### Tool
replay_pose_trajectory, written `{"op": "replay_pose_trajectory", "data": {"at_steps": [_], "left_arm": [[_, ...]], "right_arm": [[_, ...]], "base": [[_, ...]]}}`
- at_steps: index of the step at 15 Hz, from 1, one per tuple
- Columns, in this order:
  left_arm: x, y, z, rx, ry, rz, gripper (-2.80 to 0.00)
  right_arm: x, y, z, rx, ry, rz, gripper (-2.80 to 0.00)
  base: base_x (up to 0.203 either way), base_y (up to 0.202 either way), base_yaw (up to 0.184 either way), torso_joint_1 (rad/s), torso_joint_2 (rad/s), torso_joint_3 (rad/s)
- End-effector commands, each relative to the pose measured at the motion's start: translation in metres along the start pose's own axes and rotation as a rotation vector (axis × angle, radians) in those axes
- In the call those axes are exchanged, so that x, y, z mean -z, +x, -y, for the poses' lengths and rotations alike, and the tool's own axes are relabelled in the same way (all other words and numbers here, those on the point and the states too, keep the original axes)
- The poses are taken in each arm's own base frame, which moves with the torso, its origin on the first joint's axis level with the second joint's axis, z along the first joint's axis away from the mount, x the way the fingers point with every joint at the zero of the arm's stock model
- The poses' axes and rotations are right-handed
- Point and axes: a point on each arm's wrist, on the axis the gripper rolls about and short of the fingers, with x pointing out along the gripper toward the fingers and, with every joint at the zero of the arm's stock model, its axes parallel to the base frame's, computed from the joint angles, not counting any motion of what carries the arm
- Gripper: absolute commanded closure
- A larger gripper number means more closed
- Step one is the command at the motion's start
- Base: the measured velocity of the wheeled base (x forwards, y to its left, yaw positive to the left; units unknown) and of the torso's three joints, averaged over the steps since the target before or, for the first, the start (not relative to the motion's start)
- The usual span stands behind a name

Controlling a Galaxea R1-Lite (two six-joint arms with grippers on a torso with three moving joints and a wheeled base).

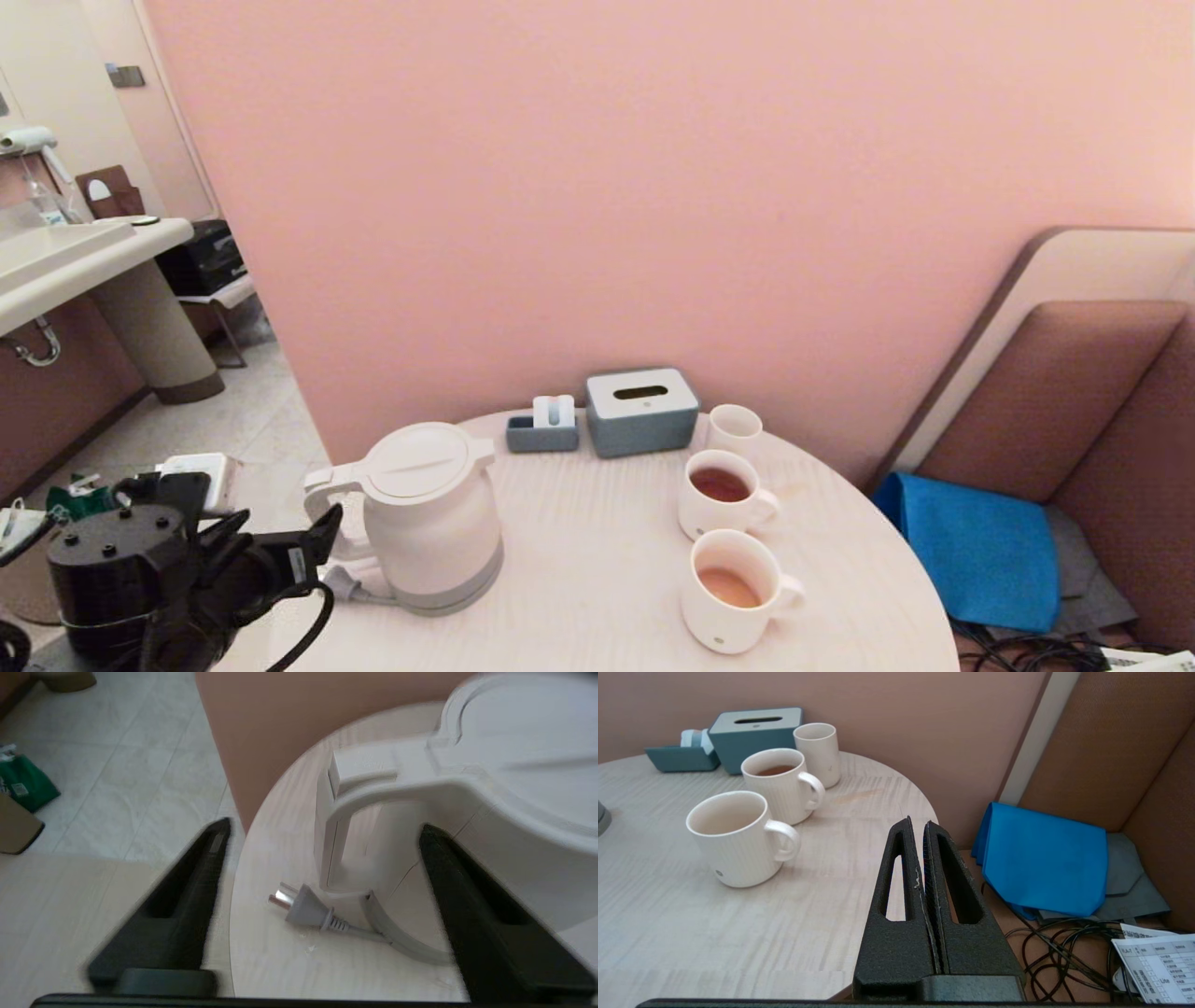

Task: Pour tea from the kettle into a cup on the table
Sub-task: Put down the kettle on the table, then pick up the cup

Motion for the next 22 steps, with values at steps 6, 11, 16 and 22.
{"op": "replay_pose_trajectory", "data": {"at_steps": [6, 11, 16, 22], "left_arm": [[-0.023, -0.039, -0.010, 0.005, 0.111, 0.069, 0.00], [-0.034, -0.080, -0.021, 0.013, 0.137, 0.133, 0.00], [-0.047, -0.161, -0.045, 0.007, 0.163, 0.234, 0.00], [-0.057, -0.265, -0.068, -0.139, 0.173, 0.316, 0.00]], "right_arm": [[0.000, 0.000, 0.000, 0.000, 0.000, -0.002, 0.00], [0.000, 0.000, 0.000, 0.000, 0.000, -0.002, 0.00], [0.000, 0.000, 0.000, 0.000, 0.000, -0.002, 0.00], [0.000, 0.000, 0.000, 0.000, 0.000, -0.002, 0.00]], "base": [[0.000, 0.000, 0.000, 0.000, 0.00, 0.000], [0.000, 0.000, 0.000, 0.000, 0.00, 0.000], [0.000, 0.000, 0.000, 0.000, 0.00, 0.000], [0.000, 0.000, 0.000, 0.000, 0.00, 0.000]]}}
